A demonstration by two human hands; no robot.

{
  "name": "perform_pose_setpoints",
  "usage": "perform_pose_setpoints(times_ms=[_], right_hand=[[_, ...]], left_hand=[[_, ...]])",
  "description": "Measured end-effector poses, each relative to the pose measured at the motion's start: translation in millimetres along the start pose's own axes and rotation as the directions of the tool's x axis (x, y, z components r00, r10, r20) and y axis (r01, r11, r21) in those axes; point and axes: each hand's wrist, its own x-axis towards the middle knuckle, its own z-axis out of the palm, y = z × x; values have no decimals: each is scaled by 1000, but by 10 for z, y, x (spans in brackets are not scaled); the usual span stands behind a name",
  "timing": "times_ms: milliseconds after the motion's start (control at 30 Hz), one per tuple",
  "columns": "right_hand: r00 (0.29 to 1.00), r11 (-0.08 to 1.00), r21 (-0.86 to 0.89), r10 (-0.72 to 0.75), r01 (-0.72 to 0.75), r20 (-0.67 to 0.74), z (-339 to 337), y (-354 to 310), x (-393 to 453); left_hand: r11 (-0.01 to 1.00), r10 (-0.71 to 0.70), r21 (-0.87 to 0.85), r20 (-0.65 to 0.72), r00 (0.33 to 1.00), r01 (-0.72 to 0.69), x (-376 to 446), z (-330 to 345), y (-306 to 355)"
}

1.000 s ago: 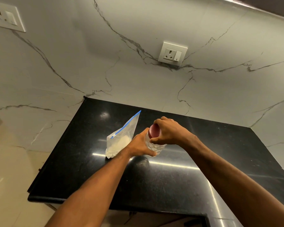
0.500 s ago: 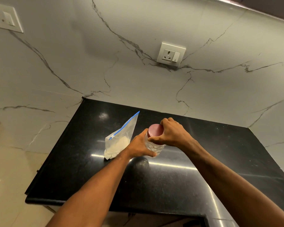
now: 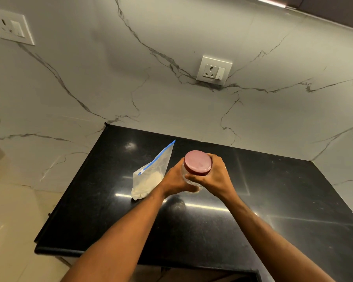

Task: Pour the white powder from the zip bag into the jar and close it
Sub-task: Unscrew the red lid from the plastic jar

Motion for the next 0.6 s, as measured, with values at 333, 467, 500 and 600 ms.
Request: perform_pose_setpoints(times_ms=[333,467,500,600], right_hand=[[998,990,134,48,-53,41,-54,-43,-14],[1000,1000,9,27,-27,3,-91,-92,-2],[999,1000,6,26,-26,45,-129,-95,12],[977,997,71,15,-31,213,-266,-91,59]], left_hand=[[1000,-4,-27,-20,1000,4,5,2,19],[999,-17,36,-4,1000,18,11,19,-8],[999,-31,41,4,1000,31,2,6,-14],[998,-63,-28,11,998,63,-31,-32,3]])
